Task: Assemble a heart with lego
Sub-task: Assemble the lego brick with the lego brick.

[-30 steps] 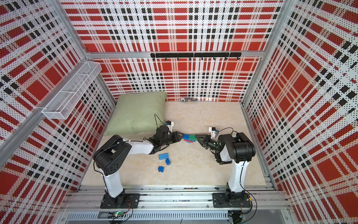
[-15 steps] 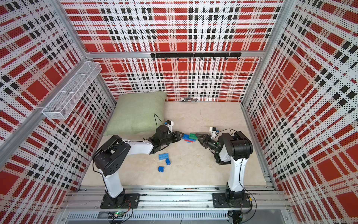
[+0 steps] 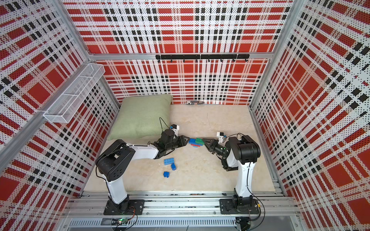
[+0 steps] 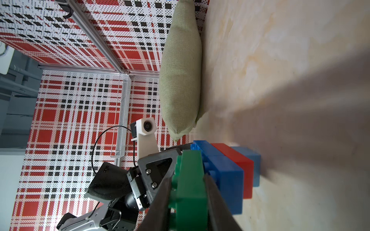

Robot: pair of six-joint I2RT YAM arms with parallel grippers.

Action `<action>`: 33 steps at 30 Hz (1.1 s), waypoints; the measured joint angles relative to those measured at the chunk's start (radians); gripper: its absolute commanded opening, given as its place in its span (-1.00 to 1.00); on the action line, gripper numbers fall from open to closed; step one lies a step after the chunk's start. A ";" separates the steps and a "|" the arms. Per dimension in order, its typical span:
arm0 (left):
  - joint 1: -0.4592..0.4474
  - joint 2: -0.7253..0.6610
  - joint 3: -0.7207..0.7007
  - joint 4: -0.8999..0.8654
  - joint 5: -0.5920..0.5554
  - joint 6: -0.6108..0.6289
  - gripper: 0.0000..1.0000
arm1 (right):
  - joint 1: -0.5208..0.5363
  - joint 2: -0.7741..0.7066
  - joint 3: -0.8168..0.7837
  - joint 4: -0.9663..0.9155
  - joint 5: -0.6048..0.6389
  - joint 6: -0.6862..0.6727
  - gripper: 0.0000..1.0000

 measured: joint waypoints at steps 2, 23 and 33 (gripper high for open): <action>-0.002 0.000 0.001 -0.009 -0.008 0.005 -0.07 | 0.000 0.000 0.000 0.000 0.000 -0.001 -0.75; -0.024 0.017 0.081 -0.034 -0.023 0.029 -0.04 | 0.001 -0.079 0.002 -0.133 0.000 -0.042 -0.67; -0.023 0.035 0.081 -0.042 -0.022 0.029 -0.04 | 0.003 -0.125 0.002 -0.210 0.016 -0.075 -0.51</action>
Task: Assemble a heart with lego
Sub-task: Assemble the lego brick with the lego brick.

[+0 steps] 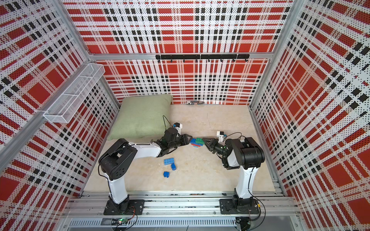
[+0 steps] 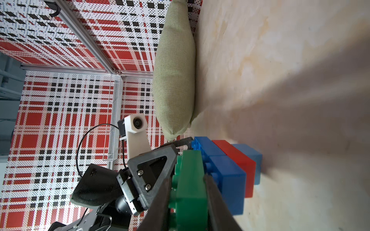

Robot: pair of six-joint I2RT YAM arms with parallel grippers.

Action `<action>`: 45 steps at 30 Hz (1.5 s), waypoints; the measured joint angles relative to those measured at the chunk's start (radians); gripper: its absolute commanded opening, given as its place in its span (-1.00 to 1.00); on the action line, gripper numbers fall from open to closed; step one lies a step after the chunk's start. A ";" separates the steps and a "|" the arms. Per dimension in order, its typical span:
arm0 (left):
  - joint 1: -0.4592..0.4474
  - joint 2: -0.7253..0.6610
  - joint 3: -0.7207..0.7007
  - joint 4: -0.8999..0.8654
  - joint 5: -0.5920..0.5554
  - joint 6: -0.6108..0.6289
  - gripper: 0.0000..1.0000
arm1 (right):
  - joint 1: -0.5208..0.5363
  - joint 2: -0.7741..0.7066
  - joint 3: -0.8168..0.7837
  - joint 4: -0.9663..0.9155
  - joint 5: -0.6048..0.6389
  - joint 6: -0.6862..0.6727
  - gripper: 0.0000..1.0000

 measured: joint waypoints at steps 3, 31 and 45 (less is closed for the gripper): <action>0.000 0.000 0.000 -0.001 0.000 0.000 -0.04 | 0.004 -0.016 -0.002 -0.026 0.007 -0.011 -0.44; 0.011 0.000 -0.006 -0.003 0.000 0.000 -0.07 | 0.011 -0.195 -0.023 -0.288 0.072 -0.142 -0.25; 0.017 0.000 -0.018 -0.003 0.003 0.000 -0.08 | 0.011 -0.191 -0.034 -0.298 0.094 -0.139 -0.21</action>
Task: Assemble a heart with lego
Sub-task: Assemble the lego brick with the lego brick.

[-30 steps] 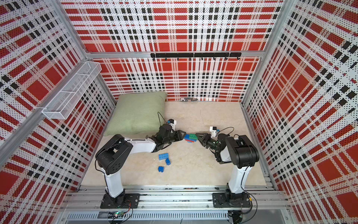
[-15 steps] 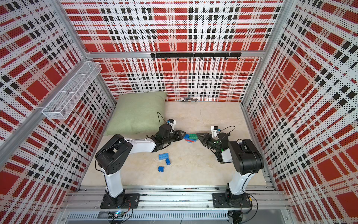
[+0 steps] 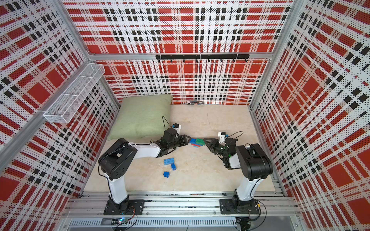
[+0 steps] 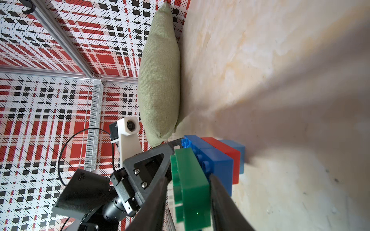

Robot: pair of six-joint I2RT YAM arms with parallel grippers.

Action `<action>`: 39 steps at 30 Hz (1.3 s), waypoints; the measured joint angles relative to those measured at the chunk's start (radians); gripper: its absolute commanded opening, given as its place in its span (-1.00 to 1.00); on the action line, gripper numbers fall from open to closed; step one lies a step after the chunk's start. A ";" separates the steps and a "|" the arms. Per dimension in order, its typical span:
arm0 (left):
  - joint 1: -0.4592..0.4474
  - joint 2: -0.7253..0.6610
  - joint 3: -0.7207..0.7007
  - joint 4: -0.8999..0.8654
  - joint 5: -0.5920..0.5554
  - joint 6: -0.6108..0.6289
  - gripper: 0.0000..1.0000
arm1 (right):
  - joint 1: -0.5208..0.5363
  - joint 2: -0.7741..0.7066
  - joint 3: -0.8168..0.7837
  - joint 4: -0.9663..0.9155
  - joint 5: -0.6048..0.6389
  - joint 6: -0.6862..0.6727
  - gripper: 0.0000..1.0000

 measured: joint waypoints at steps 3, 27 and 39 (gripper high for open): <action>0.000 0.000 0.000 0.000 0.001 0.000 -0.09 | 0.000 0.009 0.005 -0.002 0.003 0.006 -0.20; 0.000 0.000 0.000 0.000 0.005 0.000 -0.17 | 0.007 0.012 0.032 -0.068 0.016 -0.024 0.23; -0.002 0.002 0.000 0.000 0.008 0.000 -0.18 | 0.038 0.009 0.069 -0.143 0.017 -0.087 0.39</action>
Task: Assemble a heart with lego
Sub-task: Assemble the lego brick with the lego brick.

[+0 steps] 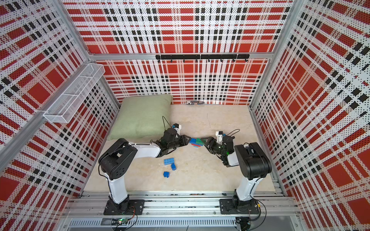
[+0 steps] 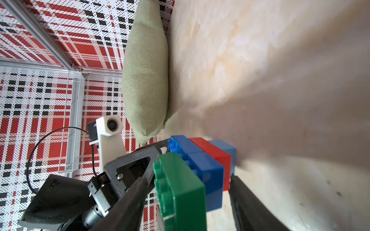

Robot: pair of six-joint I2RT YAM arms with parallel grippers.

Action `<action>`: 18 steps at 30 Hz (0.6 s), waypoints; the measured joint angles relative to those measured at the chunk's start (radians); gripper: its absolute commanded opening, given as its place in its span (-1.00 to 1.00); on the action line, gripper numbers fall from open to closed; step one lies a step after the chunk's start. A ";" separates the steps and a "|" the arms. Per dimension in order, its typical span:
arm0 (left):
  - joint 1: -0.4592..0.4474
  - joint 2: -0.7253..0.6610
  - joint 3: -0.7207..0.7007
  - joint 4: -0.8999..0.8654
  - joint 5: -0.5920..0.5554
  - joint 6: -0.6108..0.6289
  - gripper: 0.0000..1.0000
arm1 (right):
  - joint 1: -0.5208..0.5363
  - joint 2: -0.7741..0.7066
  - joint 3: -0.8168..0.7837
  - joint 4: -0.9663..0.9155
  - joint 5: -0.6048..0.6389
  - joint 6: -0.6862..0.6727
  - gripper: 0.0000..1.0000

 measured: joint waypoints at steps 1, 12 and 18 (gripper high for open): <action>0.000 0.001 0.000 0.000 0.001 0.000 -0.18 | 0.003 0.001 0.004 0.000 0.000 -0.001 0.40; -0.005 0.004 0.000 0.000 0.005 0.000 -0.19 | 0.017 0.046 0.013 0.008 0.007 -0.003 0.37; -0.007 0.004 -0.003 0.000 0.012 0.000 -0.19 | 0.022 0.059 0.013 0.038 0.021 0.003 0.36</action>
